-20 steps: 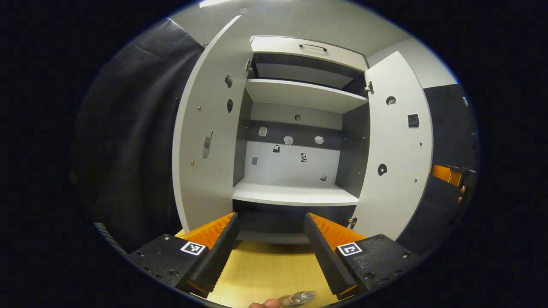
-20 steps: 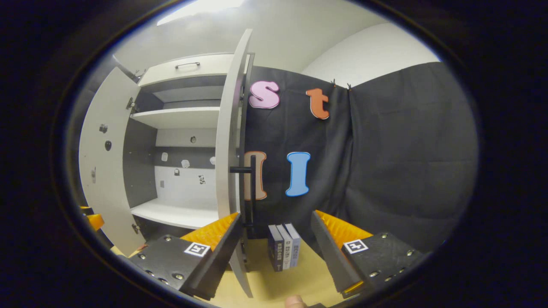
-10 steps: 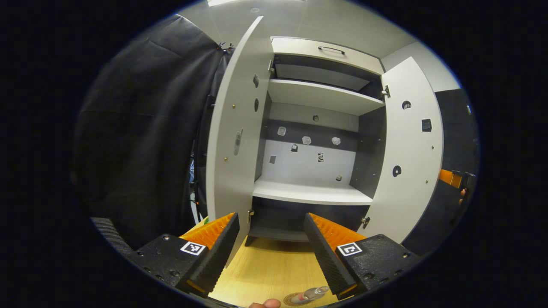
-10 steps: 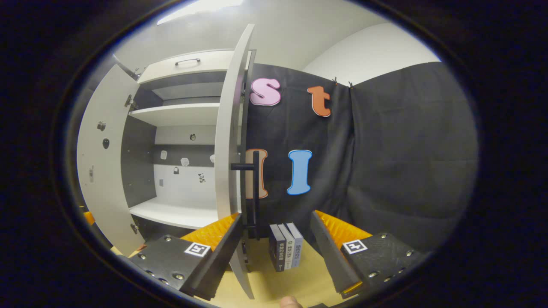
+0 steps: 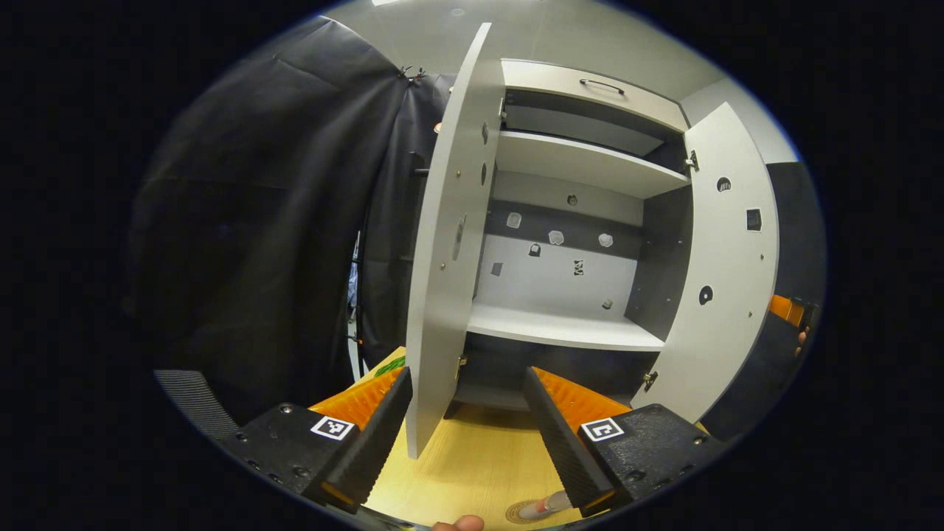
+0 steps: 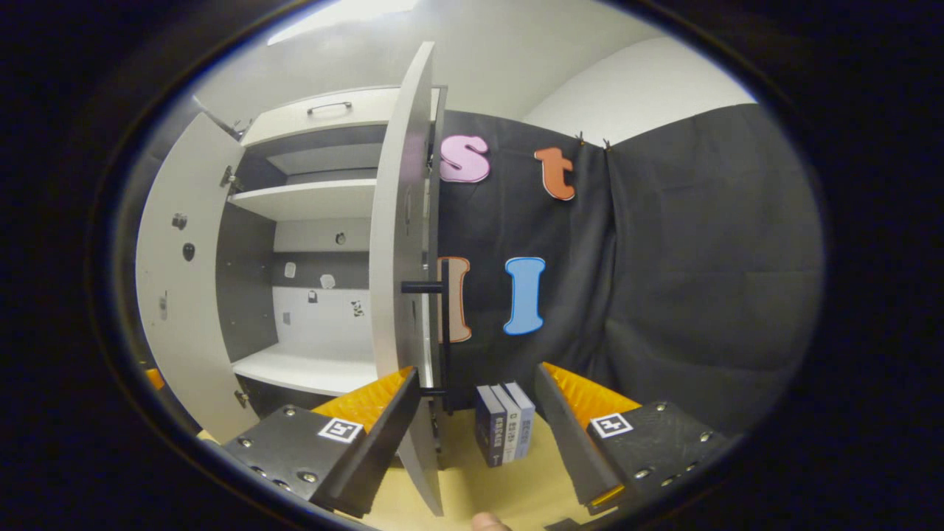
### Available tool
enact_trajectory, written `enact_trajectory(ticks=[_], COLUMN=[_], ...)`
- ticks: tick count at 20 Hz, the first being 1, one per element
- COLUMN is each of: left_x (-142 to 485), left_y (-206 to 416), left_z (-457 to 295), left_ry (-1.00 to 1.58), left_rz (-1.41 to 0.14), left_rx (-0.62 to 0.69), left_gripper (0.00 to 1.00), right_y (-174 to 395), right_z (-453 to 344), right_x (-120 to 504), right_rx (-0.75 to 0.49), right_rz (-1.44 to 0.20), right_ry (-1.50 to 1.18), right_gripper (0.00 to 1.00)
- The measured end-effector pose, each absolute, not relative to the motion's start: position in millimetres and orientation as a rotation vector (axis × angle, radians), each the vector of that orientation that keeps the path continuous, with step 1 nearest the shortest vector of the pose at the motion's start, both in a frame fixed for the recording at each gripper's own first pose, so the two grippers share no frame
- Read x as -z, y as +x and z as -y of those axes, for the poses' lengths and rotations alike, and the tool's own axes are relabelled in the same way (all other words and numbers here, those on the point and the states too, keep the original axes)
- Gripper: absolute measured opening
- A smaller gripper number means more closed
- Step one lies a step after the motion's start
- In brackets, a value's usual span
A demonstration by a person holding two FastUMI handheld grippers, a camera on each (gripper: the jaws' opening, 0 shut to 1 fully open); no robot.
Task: Grasp the bottle in the cabinet with the left hand and place it on the coaster, then close the right door with the right hand and the left door with the left hand.
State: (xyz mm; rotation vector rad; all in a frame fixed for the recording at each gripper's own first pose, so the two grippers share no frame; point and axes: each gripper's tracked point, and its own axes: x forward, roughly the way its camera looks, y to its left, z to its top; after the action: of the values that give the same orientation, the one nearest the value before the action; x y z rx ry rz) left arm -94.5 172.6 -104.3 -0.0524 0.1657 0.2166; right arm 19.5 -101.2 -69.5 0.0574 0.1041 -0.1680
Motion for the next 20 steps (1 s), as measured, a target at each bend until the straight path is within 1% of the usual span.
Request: enact_trajectory(ticks=[1, 2, 13, 14, 17, 18, 19, 20], left_x=[105, 105, 103, 107, 107, 107, 107, 108], left_y=[-95, -95, -103, -93, -96, -97, -97, -97], left_z=[-175, -178, -220, -223, -233, -239, -245, -248], left_ry=[-0.054, -0.057, -0.064, -0.065, -0.068, -0.069, -0.072, -0.076], left_rz=[-0.168, -0.169, -0.153, -0.153, -0.153, -0.153, -0.152, -0.152], left_rx=[-0.221, -0.228, -0.331, -0.341, -0.367, -0.374, -0.380, -0.384], left_gripper=[0.92, 0.96, 0.96, 0.96, 0.96, 0.96, 0.96, 0.96], right_y=[20, 19, 44, 46, 49, 50, 50, 50], right_z=[98, 95, -2, -11, -39, -42, -46, -51], right_x=[68, 67, 69, 67, 65, 66, 66, 67], right_rx=[0.152, 0.134, -0.088, -0.114, -0.183, -0.193, -0.200, -0.206], right_rz=[-0.106, -0.108, -0.128, -0.126, -0.127, -0.127, -0.129, -0.131], right_ry=[0.063, 0.067, 0.153, 0.167, 0.210, 0.216, 0.219, 0.220], right_gripper=[0.96, 0.96, 0.96, 0.96, 0.98, 0.93, 0.93, 0.98])
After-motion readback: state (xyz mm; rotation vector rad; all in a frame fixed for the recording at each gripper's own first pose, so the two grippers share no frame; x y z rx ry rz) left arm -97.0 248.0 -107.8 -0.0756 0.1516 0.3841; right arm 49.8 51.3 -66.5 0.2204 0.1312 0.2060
